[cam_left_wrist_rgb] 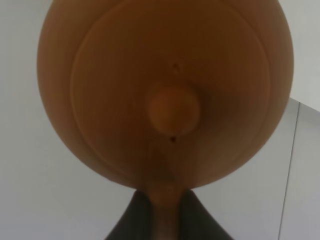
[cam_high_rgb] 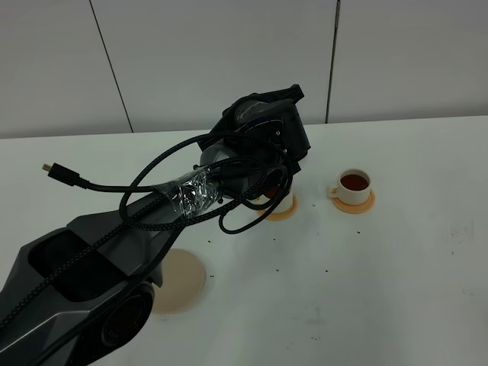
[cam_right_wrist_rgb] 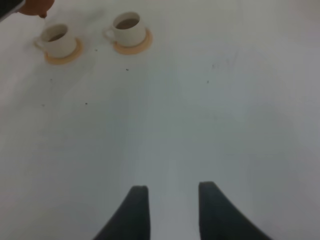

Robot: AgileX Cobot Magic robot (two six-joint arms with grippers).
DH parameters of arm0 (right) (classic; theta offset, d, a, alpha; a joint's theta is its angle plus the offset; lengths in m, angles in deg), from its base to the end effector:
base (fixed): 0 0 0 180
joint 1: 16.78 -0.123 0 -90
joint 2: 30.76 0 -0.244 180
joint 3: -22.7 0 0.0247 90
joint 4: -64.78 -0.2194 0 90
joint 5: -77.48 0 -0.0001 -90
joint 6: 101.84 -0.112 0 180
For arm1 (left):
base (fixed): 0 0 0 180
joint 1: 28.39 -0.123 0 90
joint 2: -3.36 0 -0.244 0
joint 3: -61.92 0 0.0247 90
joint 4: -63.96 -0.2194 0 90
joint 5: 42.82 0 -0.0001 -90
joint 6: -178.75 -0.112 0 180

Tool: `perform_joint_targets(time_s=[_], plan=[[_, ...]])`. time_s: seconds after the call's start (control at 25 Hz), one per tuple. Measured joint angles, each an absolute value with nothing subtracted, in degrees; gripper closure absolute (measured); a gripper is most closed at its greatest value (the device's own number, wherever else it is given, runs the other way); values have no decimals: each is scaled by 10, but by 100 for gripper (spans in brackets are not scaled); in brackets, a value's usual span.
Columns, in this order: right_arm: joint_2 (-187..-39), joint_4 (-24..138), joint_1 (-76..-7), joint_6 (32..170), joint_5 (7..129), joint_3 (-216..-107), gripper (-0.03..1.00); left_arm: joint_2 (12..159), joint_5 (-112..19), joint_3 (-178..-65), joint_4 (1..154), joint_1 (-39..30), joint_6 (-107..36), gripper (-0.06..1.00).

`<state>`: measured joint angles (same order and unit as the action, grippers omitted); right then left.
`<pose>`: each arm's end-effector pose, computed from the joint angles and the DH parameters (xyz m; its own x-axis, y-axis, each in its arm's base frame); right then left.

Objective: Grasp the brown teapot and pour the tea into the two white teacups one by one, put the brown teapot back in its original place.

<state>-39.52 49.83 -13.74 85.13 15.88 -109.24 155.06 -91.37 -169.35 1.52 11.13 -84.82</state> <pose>0.0269 0.0240 0.2503 -0.4631 0.0292 -0.8858 -0.1470 0.9831 0.1092 0.4338 -0.2613 0.1716 0.3889 0.3604 0.8479 0.2833 -0.9225 0.2621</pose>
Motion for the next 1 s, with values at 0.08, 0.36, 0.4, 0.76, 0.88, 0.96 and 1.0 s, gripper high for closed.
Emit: perform_joint_targets(time_s=[0.08,0.36,0.4,0.76,0.88,0.96,1.0], plan=[[-395,498,-137,851,159,-1092,73,1551,-914,-1693,15,111,-849,77],[-395,498,-137,851,159,-1092,73,1551,-914,-1693,15,111,-860,77],[-395,498,-137,851,159,-1092,73,1551,-914,-1693,15,111,-861,77],[-395,498,-137,851,159,-1092,73,1551,-914,-1693,15,111,-868,77],[-395,498,-137,851,159,-1092,73,1551,-912,-1693,15,112,-875,77],[-395,498,-137,851,159,-1092,73,1551,-911,-1693,11,115,-878,77],[-395,498,-137,851,159,-1092,73,1551,-910,-1693,10,116,-878,77]])
